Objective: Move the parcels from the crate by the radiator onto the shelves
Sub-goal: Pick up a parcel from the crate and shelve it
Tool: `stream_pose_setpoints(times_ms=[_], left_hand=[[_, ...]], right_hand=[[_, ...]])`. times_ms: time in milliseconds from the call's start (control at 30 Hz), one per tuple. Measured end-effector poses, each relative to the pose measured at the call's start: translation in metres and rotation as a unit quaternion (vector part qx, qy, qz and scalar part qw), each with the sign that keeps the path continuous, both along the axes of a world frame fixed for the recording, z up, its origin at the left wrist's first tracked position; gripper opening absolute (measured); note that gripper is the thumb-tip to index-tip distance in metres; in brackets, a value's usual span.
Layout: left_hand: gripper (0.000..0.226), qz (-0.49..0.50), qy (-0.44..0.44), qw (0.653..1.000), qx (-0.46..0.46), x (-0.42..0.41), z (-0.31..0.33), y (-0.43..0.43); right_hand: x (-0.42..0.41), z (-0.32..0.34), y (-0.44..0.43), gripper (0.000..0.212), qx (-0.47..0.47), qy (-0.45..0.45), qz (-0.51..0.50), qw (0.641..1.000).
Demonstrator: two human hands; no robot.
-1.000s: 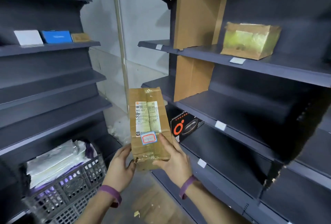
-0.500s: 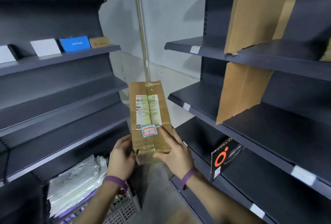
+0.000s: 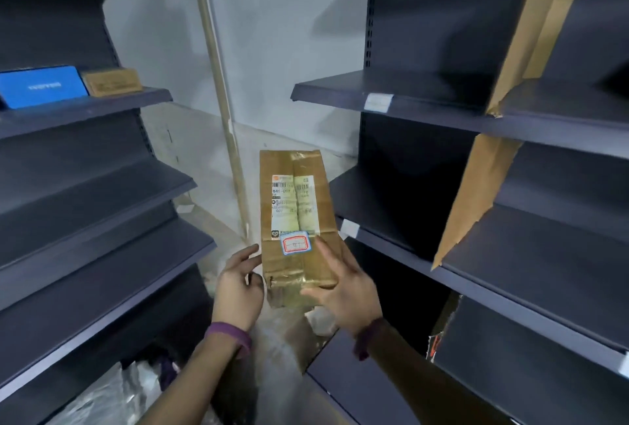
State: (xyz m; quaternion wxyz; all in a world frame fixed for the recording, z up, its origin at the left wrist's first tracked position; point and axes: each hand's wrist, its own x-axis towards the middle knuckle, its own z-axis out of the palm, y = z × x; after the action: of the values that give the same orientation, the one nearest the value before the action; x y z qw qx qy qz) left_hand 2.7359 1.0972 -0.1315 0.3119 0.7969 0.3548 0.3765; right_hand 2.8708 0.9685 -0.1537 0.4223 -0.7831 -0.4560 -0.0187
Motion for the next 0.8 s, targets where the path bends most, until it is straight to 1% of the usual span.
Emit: stream_pose_setpoints(times_ms=[133, 233, 300, 367, 567, 600, 667, 733, 800], left_hand=[[0.052, -0.098, -0.023, 0.995, -0.017, 0.029, 0.004, 0.045], [0.054, -0.162, -0.034, 0.986, -0.021, 0.053, 0.01, 0.062], [0.052, -0.203, -0.04, 0.977, -0.049, 0.069, 0.012, 0.063], [0.049, -0.249, -0.042, 0.965, -0.073, 0.085, 0.013, 0.059], [0.031, -0.393, -0.032, 0.91, -0.124, 0.12, 0.018, 0.052], [0.028, -0.408, -0.03, 0.903, -0.135, 0.124, 0.018, 0.052], [0.031, -0.421, -0.027, 0.895, -0.146, 0.13, 0.017, 0.055], [0.031, -0.425, -0.025, 0.894, -0.139, 0.137, 0.016, 0.062], [0.036, -0.426, -0.023, 0.894, -0.137, 0.145, 0.017, 0.07]], right_hand=[[0.012, 0.008, 0.026, 0.093, 0.043, -0.009, -0.055, 0.997], [0.014, 0.016, 0.034, 0.09, 0.056, -0.018, -0.135, 0.989], [0.014, 0.022, 0.031, 0.087, 0.05, -0.017, -0.188, 0.981], [0.016, 0.029, 0.022, 0.083, 0.044, -0.018, -0.224, 0.973], [0.026, 0.049, 0.009, 0.074, 0.044, -0.047, -0.276, 0.959], [0.028, 0.049, 0.01, 0.073, 0.043, -0.051, -0.287, 0.956], [0.031, 0.049, 0.013, 0.07, 0.041, -0.058, -0.302, 0.951], [0.036, 0.05, 0.019, 0.068, 0.037, -0.059, -0.312, 0.947], [0.043, 0.053, 0.026, 0.068, 0.035, -0.034, -0.324, 0.945]])
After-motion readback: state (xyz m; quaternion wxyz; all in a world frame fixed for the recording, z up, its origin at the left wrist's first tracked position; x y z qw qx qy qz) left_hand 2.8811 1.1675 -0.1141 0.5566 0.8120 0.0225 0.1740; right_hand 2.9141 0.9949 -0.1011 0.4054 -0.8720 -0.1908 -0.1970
